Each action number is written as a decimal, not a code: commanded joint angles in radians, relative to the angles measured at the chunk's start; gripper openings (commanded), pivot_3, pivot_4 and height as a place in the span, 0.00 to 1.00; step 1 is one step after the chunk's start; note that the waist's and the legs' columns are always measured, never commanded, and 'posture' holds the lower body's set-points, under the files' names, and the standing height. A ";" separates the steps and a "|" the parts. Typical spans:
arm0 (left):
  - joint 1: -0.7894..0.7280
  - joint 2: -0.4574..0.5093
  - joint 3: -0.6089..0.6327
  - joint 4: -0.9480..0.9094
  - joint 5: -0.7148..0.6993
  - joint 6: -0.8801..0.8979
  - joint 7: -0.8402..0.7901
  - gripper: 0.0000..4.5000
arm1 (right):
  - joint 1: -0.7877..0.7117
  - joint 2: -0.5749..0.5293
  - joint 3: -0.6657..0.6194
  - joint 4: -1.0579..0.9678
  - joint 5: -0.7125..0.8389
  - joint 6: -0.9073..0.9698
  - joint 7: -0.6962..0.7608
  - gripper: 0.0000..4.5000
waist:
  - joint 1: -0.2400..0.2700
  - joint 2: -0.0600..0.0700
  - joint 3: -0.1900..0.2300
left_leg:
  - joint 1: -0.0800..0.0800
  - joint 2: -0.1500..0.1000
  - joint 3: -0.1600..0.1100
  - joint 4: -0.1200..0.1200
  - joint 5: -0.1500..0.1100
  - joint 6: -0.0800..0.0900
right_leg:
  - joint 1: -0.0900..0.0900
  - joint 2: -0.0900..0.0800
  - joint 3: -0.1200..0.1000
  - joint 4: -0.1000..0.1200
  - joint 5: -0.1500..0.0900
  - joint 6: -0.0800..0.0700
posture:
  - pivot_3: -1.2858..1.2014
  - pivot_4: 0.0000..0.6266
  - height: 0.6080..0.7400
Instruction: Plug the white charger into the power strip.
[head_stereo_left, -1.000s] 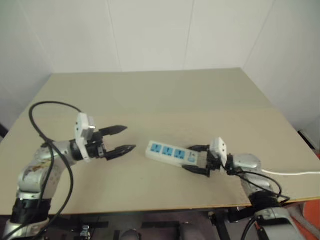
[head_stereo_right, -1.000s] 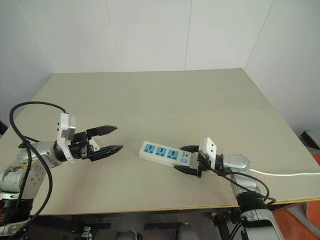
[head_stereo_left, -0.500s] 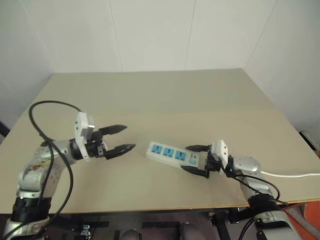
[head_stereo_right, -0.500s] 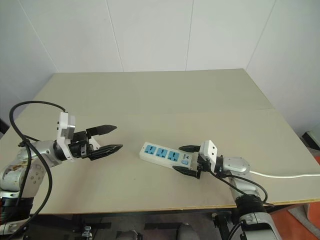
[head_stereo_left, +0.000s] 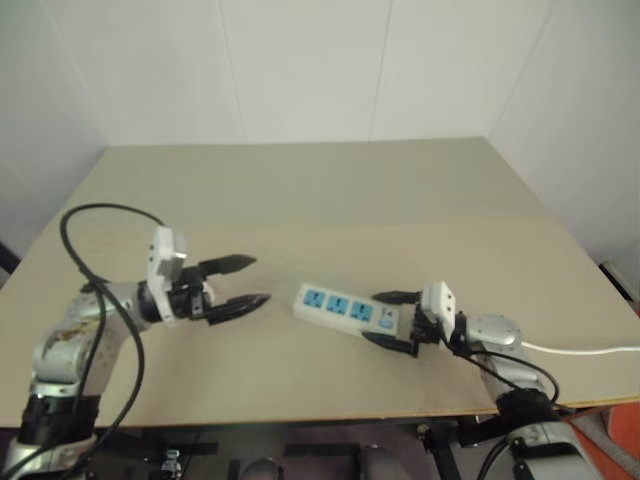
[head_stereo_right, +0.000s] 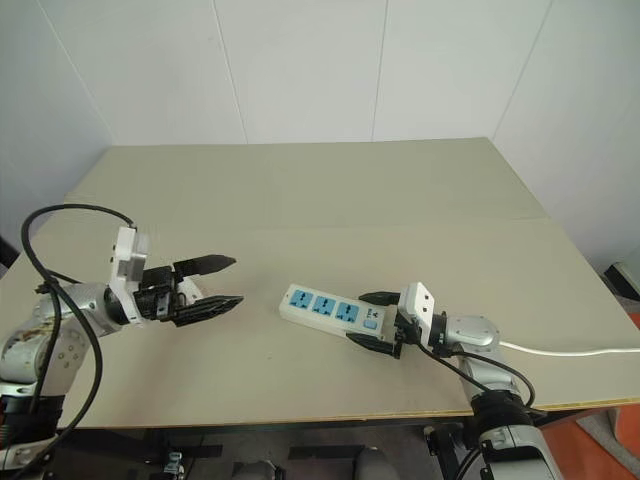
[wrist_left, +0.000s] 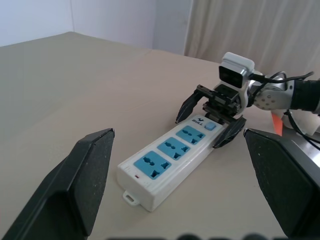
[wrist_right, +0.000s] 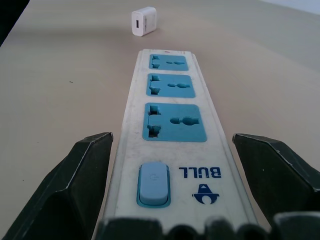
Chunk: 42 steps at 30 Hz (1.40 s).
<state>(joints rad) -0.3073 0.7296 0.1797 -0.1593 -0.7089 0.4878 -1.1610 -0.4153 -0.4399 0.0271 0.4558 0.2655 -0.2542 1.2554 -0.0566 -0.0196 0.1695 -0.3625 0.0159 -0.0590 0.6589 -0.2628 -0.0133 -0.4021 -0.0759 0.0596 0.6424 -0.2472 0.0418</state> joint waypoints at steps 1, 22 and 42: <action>-0.002 0.014 0.023 -0.028 -0.012 -0.001 0.000 1.00 | -0.002 -0.008 -0.004 0.016 0.014 0.016 0.007 0.99 | 0.002 0.000 0.000 | 0.000 0.000 0.000 0.000 0.000 0.000 | 0.000 0.000 0.000 0.000 0.000 0.000 | 0.52 0.24 1.00; -0.292 0.147 -0.054 0.003 0.176 0.267 0.320 1.00 | -0.030 -0.008 0.013 0.040 -0.020 -0.033 -0.001 0.75 | 0.015 -0.001 0.001 | 0.001 0.000 -0.001 0.000 0.000 0.000 | 0.002 0.000 -0.001 0.000 0.001 0.001 | 0.52 0.24 1.00; -1.095 0.238 -0.539 1.195 0.795 -0.889 -0.453 1.00 | -0.061 0.064 0.053 0.106 -0.023 -0.075 0.019 0.75 | -0.001 -0.006 -0.001 | 0.002 -0.001 0.003 0.001 0.000 0.000 | 0.002 0.002 0.003 -0.002 0.002 0.003 | 0.52 0.24 1.00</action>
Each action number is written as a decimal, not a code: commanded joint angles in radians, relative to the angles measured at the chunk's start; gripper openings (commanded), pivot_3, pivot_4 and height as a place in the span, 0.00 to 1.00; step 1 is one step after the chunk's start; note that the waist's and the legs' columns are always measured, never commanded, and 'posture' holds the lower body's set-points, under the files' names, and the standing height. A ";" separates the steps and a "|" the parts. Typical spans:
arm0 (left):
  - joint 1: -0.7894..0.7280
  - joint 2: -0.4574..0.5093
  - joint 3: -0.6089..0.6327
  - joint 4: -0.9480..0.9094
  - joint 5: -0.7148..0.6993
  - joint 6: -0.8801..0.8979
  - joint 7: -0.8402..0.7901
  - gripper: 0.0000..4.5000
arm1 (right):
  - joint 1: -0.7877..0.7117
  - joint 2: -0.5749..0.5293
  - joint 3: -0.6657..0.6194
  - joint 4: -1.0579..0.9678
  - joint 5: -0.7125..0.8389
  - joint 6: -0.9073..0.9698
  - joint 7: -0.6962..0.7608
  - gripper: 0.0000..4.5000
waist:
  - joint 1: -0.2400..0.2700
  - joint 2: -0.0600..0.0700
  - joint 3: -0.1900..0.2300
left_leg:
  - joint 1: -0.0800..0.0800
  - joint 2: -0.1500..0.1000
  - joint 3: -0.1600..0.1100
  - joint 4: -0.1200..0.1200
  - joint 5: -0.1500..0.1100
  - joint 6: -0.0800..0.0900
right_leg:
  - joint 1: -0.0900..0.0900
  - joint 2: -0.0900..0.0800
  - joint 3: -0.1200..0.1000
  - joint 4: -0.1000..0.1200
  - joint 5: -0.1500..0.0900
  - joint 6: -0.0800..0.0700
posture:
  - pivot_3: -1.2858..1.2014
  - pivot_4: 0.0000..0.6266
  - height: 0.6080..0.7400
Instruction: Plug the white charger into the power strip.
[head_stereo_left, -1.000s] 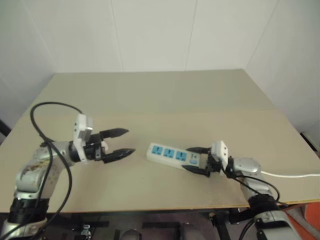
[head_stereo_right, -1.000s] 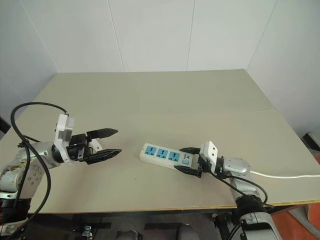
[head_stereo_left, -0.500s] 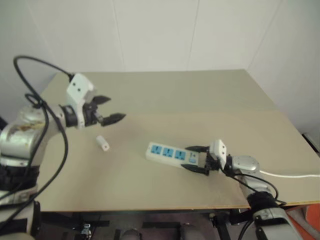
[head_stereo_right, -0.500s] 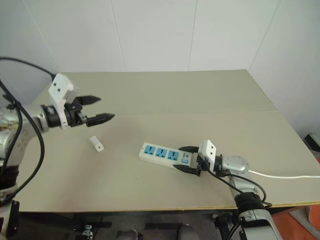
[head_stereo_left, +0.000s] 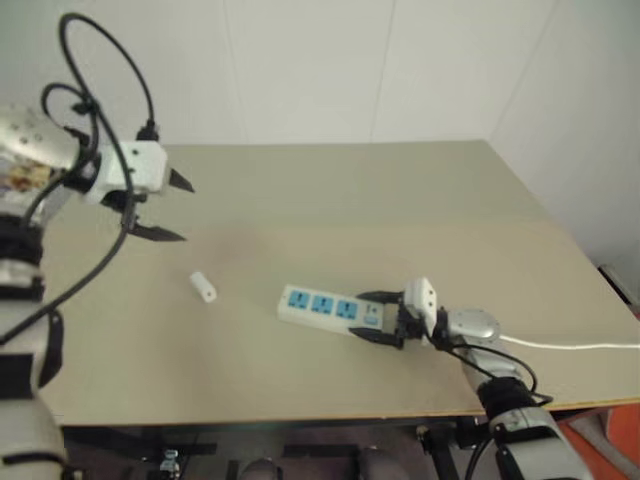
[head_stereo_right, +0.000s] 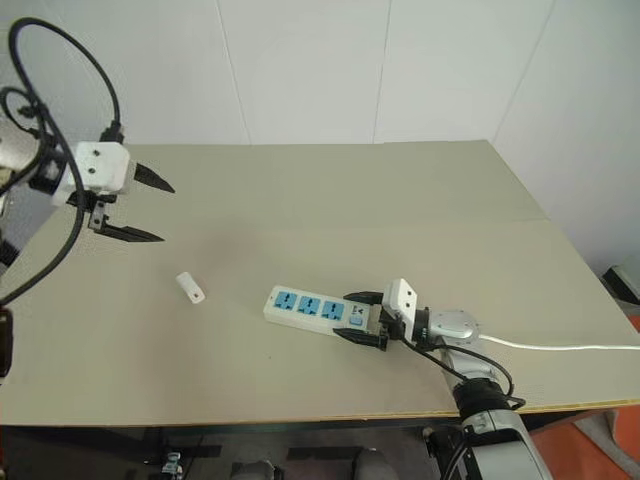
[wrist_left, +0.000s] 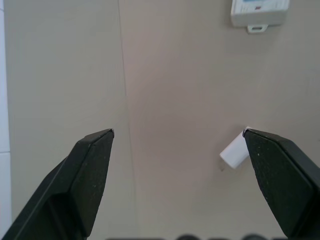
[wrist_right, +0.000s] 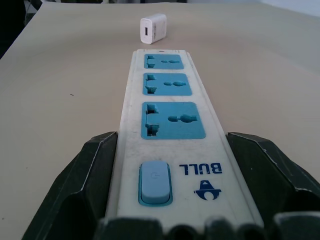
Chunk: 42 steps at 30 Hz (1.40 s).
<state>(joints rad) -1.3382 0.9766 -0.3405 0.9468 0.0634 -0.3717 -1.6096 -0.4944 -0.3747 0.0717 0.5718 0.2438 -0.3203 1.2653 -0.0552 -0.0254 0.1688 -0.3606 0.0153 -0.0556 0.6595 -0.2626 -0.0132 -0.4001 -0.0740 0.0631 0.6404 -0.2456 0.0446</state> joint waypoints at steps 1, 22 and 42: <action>-0.082 -0.024 -0.020 0.113 0.023 0.002 -0.005 1.00 | 0.020 -0.004 0.007 -0.013 -0.005 -0.009 0.002 0.75 | -0.004 0.000 0.000 | -0.001 0.000 0.000 0.000 0.000 0.000 | -0.002 0.000 0.000 0.001 0.000 0.000 | 0.52 0.24 1.00; 0.181 -0.190 0.201 -0.963 -0.060 1.721 0.707 1.00 | 0.097 -0.023 0.017 -0.113 0.005 0.053 -0.033 0.75 | -0.025 0.003 0.001 | -0.002 -0.001 -0.002 -0.001 0.001 -0.002 | -0.005 -0.002 0.003 0.007 -0.001 0.006 | 0.52 0.24 1.00; -0.202 -0.068 -0.648 0.254 -0.079 -0.414 -0.005 1.00 | 0.023 -0.009 0.043 -0.047 0.002 0.068 0.020 0.75 | 0.006 -0.009 0.001 | -0.001 0.000 0.001 0.000 0.002 -0.006 | -0.002 0.000 0.003 0.001 0.002 0.002 | 0.52 0.24 1.00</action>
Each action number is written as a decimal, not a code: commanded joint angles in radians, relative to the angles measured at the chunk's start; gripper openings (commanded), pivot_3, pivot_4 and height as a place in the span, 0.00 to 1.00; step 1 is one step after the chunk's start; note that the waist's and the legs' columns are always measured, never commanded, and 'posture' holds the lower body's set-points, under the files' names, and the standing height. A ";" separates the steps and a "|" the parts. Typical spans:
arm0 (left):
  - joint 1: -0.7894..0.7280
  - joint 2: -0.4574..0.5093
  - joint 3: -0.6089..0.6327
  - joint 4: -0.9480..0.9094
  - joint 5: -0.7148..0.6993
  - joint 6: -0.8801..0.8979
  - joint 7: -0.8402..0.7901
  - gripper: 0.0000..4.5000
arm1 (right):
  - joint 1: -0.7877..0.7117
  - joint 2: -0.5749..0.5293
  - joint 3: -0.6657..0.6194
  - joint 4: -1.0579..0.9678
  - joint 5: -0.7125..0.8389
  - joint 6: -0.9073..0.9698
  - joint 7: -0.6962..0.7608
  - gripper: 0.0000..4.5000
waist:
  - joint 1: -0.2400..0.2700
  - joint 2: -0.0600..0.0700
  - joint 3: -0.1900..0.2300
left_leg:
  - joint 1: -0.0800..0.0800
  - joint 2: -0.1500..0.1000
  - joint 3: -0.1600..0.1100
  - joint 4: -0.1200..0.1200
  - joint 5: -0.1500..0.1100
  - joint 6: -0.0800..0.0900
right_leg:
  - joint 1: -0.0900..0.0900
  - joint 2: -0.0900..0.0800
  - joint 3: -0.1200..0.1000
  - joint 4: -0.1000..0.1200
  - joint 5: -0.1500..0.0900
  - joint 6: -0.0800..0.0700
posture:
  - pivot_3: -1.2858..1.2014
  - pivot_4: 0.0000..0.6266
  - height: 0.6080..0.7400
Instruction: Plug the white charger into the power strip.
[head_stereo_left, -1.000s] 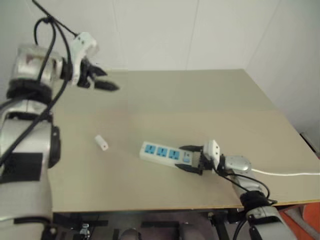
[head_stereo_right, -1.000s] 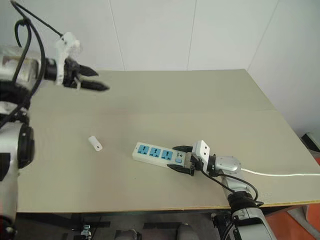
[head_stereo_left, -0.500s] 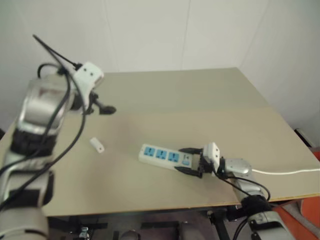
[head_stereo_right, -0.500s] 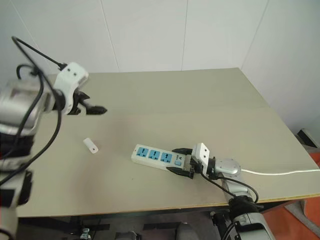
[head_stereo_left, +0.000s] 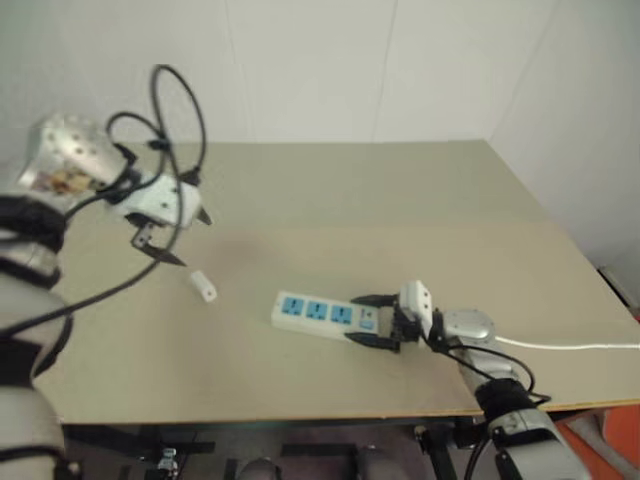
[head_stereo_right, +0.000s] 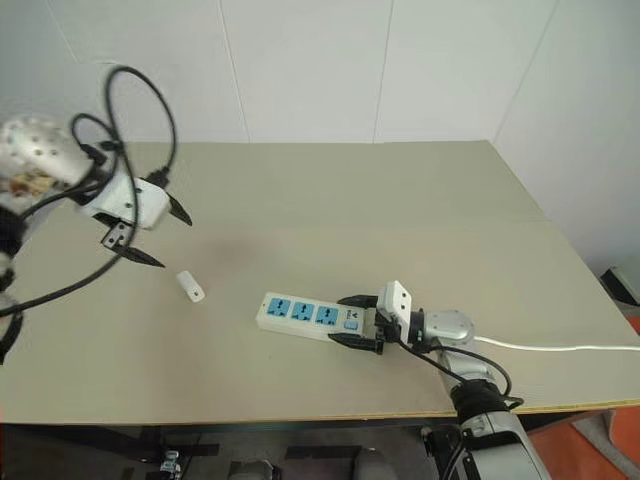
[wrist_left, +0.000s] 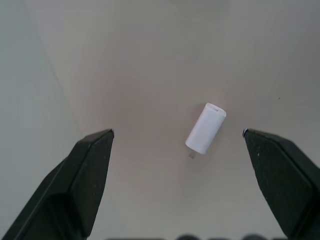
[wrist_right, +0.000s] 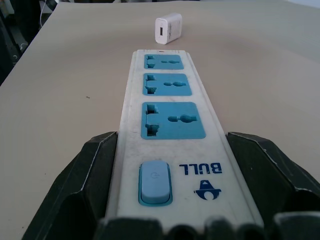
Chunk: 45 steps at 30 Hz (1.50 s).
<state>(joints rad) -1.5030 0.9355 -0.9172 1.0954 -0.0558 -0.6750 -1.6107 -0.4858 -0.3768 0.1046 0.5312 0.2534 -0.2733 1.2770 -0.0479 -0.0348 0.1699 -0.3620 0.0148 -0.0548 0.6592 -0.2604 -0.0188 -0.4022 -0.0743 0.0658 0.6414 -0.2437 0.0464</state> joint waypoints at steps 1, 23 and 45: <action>-0.037 -0.049 -0.075 0.132 0.040 -0.143 -0.004 1.00 | 0.018 -0.009 0.010 -0.011 -0.008 0.023 0.005 0.75 | -0.002 0.000 0.000 | 0.000 0.000 0.000 0.001 -0.001 0.002 | 0.000 0.000 0.000 0.000 0.000 0.000 | 0.52 0.24 1.00; 0.049 -0.174 0.037 0.259 0.328 -0.441 -0.004 1.00 | 0.116 -0.039 0.009 -0.161 -0.001 0.099 -0.065 0.75 | 0.005 0.000 0.000 | -0.005 0.000 -0.001 0.003 -0.002 0.004 | -0.002 0.000 0.000 0.000 -0.001 0.001 | 0.52 0.24 1.00; 0.084 -0.223 0.154 0.281 0.655 -0.445 0.280 1.00 | 0.161 -0.070 -0.001 -0.231 0.009 0.137 -0.099 0.75 | 0.011 0.000 0.000 | -0.005 -0.001 -0.001 0.003 -0.002 0.004 | -0.002 -0.001 -0.001 0.000 0.000 0.001 | 0.52 0.24 1.00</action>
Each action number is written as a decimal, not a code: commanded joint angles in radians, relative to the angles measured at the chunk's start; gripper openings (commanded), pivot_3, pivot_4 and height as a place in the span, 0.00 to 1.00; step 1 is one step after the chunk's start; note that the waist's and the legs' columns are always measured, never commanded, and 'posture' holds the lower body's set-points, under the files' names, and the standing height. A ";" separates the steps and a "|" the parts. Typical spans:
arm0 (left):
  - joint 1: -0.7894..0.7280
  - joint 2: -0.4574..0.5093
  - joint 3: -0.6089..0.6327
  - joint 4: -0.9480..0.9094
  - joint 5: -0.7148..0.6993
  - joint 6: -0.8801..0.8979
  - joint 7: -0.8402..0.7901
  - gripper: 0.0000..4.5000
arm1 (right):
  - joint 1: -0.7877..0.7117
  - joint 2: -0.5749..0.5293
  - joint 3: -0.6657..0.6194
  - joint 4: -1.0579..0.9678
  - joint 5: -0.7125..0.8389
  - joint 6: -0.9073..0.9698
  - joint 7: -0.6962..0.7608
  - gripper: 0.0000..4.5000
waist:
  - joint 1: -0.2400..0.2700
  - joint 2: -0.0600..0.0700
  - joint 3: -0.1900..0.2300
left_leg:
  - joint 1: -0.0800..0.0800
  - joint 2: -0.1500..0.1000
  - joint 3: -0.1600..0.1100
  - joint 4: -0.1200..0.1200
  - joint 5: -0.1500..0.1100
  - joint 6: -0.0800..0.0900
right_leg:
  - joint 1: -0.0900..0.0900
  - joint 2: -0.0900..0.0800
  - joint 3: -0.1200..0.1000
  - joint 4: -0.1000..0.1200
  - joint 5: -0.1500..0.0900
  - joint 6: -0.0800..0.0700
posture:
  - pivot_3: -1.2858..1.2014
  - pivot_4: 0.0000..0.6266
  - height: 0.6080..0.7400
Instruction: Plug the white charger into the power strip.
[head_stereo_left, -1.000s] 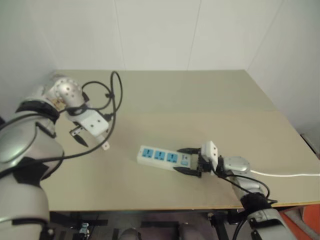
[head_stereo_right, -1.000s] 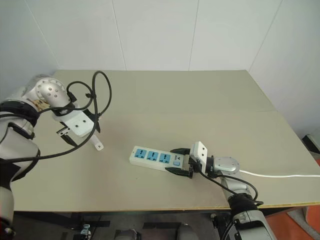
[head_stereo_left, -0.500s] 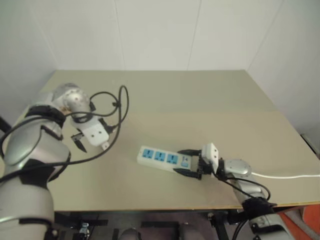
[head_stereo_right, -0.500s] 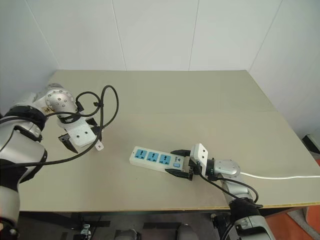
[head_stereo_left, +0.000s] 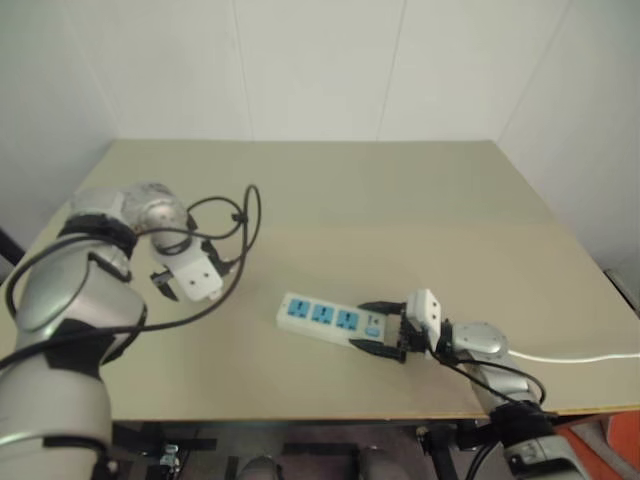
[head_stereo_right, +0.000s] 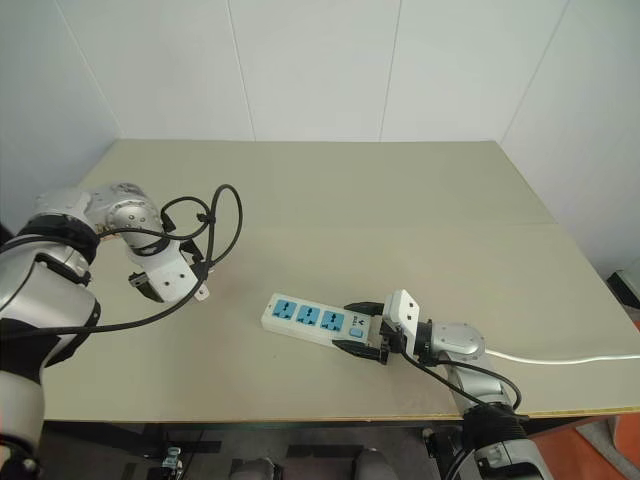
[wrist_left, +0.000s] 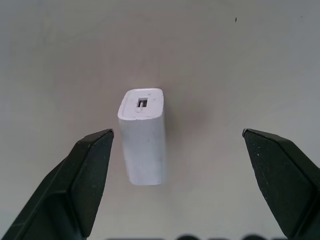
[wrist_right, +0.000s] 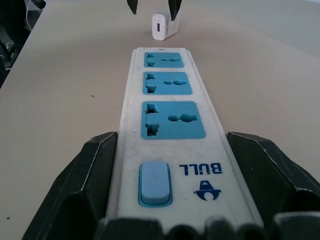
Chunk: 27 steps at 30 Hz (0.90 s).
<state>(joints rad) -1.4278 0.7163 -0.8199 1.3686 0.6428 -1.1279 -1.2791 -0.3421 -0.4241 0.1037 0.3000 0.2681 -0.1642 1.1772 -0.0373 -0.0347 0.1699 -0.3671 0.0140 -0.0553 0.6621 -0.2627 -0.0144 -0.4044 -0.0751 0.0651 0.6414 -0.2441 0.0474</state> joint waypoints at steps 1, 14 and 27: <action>0.008 -0.004 0.059 0.005 -0.033 0.005 -0.047 1.00 | 0.018 -0.023 0.000 0.000 -0.006 0.027 0.000 0.75 | 0.000 0.000 0.000 | 0.000 0.000 0.000 0.000 0.000 0.000 | 0.000 0.000 0.000 0.000 0.000 0.000 | 0.52 0.24 1.00; 0.009 -0.013 0.038 -0.005 0.107 0.016 0.113 1.00 | 0.029 -0.030 -0.007 -0.013 -0.002 0.030 -0.011 0.75 | 0.002 0.000 0.000 | 0.000 0.000 0.000 0.000 0.000 0.000 | 0.000 0.000 0.000 0.000 0.000 0.000 | 0.52 0.24 1.00; 0.026 -0.044 0.024 0.011 0.200 0.053 0.261 0.44 | 0.045 -0.045 -0.006 -0.032 -0.003 0.035 -0.037 0.75 | 0.010 0.000 0.000 | 0.000 0.000 0.000 0.000 0.000 0.000 | 0.000 0.000 0.000 0.000 0.000 0.000 | 0.52 0.24 1.00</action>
<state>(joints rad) -1.4036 0.6707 -0.8058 1.3717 0.8444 -1.0816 -1.0199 -0.3142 -0.4458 0.1039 0.2624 0.2792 -0.1484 1.1481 -0.0273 -0.0347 0.1699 -0.3669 0.0136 -0.0553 0.6622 -0.2627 -0.0144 -0.4041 -0.0755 0.0650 0.6416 -0.2440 0.0475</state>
